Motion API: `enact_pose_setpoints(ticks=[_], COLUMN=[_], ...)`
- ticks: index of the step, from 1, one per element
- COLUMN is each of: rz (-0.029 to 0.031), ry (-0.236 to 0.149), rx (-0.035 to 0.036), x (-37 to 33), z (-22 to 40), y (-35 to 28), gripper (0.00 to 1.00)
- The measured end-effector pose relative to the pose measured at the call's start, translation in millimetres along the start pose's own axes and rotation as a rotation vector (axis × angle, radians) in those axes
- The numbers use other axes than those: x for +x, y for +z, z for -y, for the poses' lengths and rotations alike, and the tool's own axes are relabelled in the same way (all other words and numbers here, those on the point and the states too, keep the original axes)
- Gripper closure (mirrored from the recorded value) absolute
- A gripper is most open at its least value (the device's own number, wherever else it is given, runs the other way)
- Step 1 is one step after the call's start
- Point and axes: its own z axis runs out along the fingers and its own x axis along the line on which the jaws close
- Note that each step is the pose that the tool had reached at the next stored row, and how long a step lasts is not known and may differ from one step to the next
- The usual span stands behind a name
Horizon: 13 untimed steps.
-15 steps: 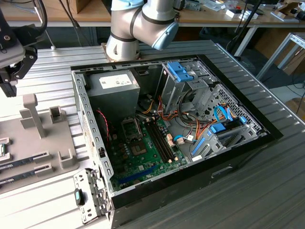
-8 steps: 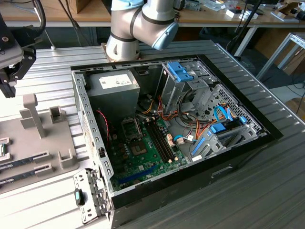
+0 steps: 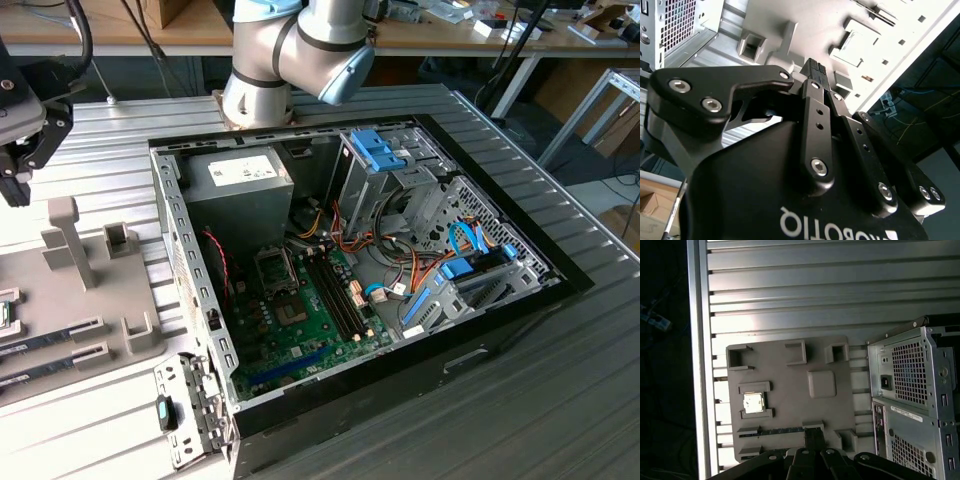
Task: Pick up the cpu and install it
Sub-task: 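Reach for the cpu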
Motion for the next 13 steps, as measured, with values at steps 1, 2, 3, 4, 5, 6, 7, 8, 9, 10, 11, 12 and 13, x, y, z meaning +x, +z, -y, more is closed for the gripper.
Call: enact_pose_setpoints(ticks=[1, 2, 3, 4, 5, 6, 7, 8, 9, 10, 11, 12, 13], rz=[0.0000, 0.0000, -0.0001, 0.0000, 0.0000, 0.0000, 0.0001, 0.0000, 0.0001, 0.0001, 0.0001, 0.0001, 0.0000], ry=[0.000, 0.000, 0.000, 0.000, 0.000, 0.000, 0.000, 0.000, 0.000, 0.000, 0.000, 0.000, 0.000], rx=[0.0000, 0.0000, 0.0000, 0.0000, 0.0000, 0.0000, 0.0000, 0.0000, -0.0001, -0.0001, -0.0001, -0.0001, -0.0001], x=[0.1, 0.3, 0.5, 0.6, 0.8, 1.0, 1.2, 1.4, 1.6, 1.7, 1.9, 2.2, 2.4], z=[0.0, 0.0, 0.0, 0.1, 0.1, 0.1, 0.1, 0.2, 0.2, 0.2, 0.2, 0.2, 0.3], y=[0.1, 0.3, 0.4, 0.5, 0.8, 0.9, 1.1, 1.3, 1.4, 1.6, 1.8, 2.0, 2.1], gripper=[0.89, 0.89, 0.89, 0.89, 0.89, 0.89, 0.89, 0.89, 0.89, 0.89, 0.89, 0.89, 0.89])
